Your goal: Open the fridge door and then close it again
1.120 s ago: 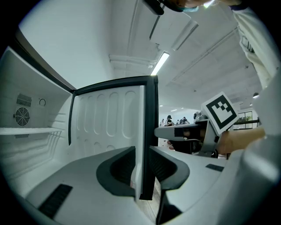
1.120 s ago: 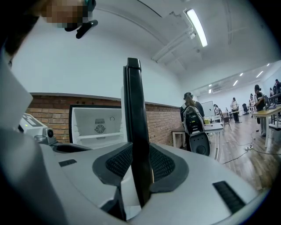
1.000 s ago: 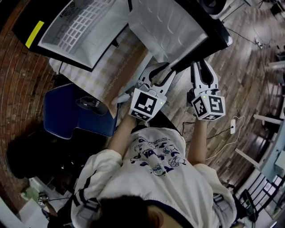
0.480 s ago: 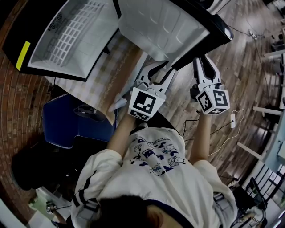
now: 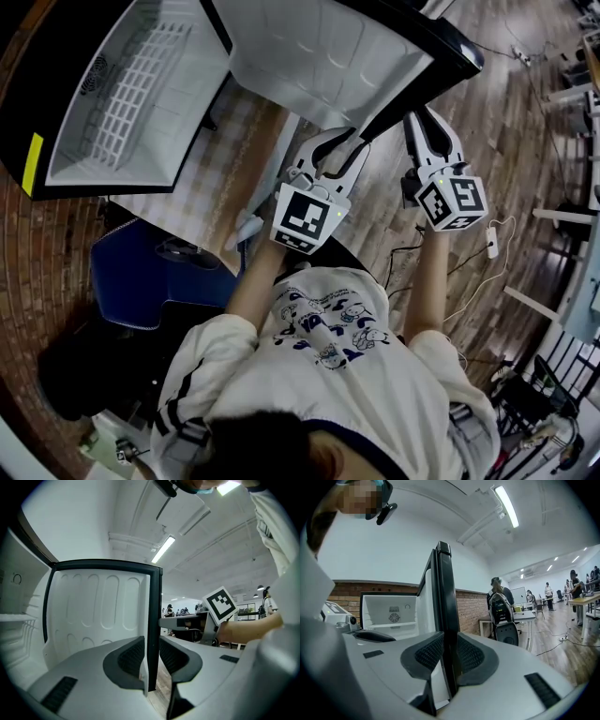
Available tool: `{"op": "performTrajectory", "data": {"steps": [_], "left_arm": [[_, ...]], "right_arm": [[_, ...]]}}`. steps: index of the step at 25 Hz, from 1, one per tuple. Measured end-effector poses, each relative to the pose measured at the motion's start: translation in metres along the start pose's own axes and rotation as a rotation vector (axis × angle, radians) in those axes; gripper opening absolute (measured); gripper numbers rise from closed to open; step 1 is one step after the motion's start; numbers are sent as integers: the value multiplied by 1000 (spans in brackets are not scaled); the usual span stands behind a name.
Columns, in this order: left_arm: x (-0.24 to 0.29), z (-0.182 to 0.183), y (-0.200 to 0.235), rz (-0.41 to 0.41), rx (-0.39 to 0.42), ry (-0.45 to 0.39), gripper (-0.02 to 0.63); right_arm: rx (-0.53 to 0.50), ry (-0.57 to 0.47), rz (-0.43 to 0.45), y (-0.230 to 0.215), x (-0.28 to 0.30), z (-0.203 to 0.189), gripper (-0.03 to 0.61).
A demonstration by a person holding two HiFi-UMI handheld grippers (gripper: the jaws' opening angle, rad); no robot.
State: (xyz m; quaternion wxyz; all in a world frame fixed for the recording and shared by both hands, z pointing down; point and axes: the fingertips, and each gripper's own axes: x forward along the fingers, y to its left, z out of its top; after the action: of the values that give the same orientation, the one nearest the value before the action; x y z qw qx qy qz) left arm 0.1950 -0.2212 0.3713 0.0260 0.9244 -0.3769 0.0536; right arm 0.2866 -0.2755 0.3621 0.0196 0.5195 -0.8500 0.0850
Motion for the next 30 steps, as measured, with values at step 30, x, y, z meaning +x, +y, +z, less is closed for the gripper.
{"op": "performTrajectory", "data": {"steps": [30], "left_arm": [[32,1,27,-9,-8,15,100]], "right_arm": [[-45,31,31,-43,27,8,91]]}}
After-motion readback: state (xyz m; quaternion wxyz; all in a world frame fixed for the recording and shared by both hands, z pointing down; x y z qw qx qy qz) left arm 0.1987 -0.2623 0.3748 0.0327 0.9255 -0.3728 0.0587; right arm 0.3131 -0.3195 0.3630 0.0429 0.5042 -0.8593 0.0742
